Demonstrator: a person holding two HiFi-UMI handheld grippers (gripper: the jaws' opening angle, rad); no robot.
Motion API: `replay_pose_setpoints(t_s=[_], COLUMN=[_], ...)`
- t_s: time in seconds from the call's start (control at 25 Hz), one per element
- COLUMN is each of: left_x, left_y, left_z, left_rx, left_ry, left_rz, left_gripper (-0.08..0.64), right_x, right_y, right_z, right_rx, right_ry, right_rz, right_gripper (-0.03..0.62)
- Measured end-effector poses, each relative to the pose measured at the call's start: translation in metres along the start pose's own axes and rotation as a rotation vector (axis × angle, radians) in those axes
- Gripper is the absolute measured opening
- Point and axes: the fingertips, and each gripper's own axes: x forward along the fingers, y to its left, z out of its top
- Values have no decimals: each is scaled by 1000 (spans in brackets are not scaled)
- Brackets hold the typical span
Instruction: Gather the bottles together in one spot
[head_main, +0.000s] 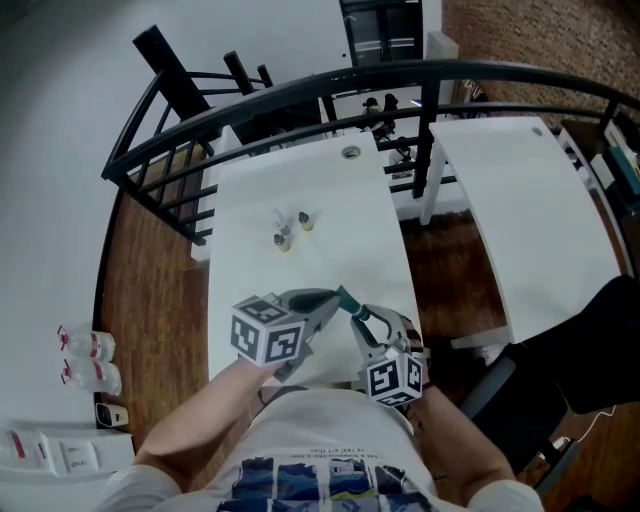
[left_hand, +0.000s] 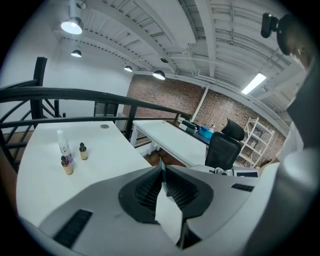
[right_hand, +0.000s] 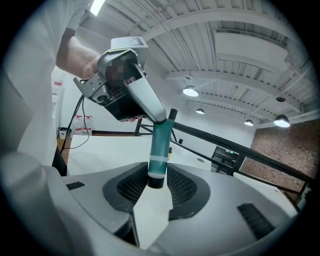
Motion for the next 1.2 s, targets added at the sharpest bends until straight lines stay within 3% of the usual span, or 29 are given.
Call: replay_pose_setpoints(t_s=[0.2,0.56,0.84,1.0,1.2], left_x=[-4,19,43,53,66], left_y=[26,120,202,235,254], left_z=[8,20,21,24,23], left_rx=[34,116,147,168,161], left_ry=[-20,-19,2,13,22], left_rz=[79,299,450,507,522], left_gripper=[26,26,26,26,26], right_x=[8,4,-7,-10,-13], right_y=[-4,-17,-33,-45,-51], right_z=[-14,-28,-34,-40,-51], right_rx=[44,222,278,289,290], right_ry=[45,161,196,212,242], right_rz=[8,79,66,55,52], right_gripper=[208,210,210,210,210])
